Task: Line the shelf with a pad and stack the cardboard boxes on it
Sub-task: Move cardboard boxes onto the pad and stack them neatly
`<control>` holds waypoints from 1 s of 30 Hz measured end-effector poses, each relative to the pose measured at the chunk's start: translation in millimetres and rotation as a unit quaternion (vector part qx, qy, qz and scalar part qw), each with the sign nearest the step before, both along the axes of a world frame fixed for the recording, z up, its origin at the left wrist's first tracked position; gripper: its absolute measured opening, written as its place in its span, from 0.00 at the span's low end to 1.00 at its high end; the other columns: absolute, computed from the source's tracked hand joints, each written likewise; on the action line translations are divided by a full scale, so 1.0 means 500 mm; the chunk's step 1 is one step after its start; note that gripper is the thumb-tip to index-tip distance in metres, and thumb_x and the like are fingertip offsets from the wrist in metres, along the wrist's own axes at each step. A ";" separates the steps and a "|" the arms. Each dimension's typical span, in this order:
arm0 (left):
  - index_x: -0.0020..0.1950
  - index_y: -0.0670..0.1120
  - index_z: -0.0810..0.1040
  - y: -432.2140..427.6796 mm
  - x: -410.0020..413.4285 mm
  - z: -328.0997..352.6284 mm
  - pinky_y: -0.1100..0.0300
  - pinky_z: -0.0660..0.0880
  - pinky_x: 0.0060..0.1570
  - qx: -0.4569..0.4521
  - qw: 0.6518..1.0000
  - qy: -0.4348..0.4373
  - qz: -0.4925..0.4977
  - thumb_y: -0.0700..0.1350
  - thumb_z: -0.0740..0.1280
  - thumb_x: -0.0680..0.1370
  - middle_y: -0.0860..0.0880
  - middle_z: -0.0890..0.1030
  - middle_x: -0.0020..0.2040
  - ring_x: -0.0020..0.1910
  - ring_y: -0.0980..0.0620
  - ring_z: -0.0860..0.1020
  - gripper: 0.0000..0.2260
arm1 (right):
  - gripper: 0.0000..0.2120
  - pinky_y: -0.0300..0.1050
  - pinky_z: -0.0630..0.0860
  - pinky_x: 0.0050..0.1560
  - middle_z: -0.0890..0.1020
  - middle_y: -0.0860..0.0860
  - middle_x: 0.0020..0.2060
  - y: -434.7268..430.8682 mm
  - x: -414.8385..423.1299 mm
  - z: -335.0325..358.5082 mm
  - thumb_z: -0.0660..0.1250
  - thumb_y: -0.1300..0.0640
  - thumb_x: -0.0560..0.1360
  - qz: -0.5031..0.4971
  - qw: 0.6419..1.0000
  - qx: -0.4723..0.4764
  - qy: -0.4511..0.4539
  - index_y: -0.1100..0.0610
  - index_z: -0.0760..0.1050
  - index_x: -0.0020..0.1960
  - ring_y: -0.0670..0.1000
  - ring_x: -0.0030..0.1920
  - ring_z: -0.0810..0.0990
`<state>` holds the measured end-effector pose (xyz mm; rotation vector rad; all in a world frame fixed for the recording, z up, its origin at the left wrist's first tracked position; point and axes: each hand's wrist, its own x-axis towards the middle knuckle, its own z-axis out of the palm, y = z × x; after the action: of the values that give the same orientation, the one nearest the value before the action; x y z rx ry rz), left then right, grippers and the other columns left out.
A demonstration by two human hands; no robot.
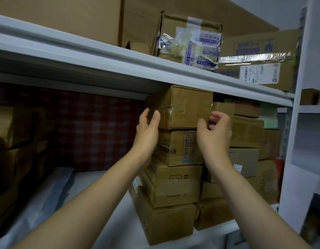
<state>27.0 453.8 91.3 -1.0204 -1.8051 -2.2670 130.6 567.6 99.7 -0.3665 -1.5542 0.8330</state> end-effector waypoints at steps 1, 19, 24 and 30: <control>0.76 0.65 0.55 0.006 -0.006 0.003 0.42 0.64 0.72 0.002 1.000 -0.003 0.001 0.73 0.58 0.69 0.51 0.61 0.78 0.75 0.48 0.63 0.37 | 0.17 0.56 0.73 0.63 0.72 0.49 0.61 0.002 0.001 0.003 0.65 0.53 0.77 -0.014 1.000 0.014 -0.005 0.52 0.67 0.64 0.54 0.64 0.70; 0.72 0.55 0.71 -0.021 -0.080 0.016 0.45 0.75 0.64 0.161 0.981 -0.104 0.001 0.63 0.57 0.80 0.50 0.81 0.62 0.60 0.48 0.80 0.23 | 0.28 0.53 0.65 0.71 0.72 0.53 0.68 -0.035 -0.048 0.043 0.62 0.46 0.79 0.032 0.976 0.146 -0.162 0.53 0.59 0.75 0.54 0.71 0.64; 0.65 0.50 0.74 -0.060 -0.063 0.018 0.44 0.79 0.57 0.236 0.967 -0.098 0.005 0.58 0.54 0.83 0.46 0.82 0.60 0.58 0.47 0.81 0.18 | 0.33 0.43 0.62 0.71 0.67 0.49 0.72 -0.074 -0.058 0.056 0.67 0.55 0.77 0.080 0.967 0.219 -0.098 0.53 0.57 0.78 0.51 0.73 0.64; 0.50 0.49 0.76 -0.142 -0.063 0.002 0.44 0.82 0.49 0.320 0.933 -0.153 0.056 0.60 0.56 0.82 0.45 0.83 0.54 0.51 0.48 0.84 0.16 | 0.37 0.54 0.75 0.63 0.62 0.47 0.71 -0.130 -0.088 0.037 0.66 0.62 0.75 0.145 0.956 0.242 -0.083 0.48 0.53 0.78 0.54 0.66 0.72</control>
<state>-4.3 382.7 92.4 -0.4550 -0.9993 -2.7494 86.5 502.8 118.4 0.1581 -1.9367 0.6214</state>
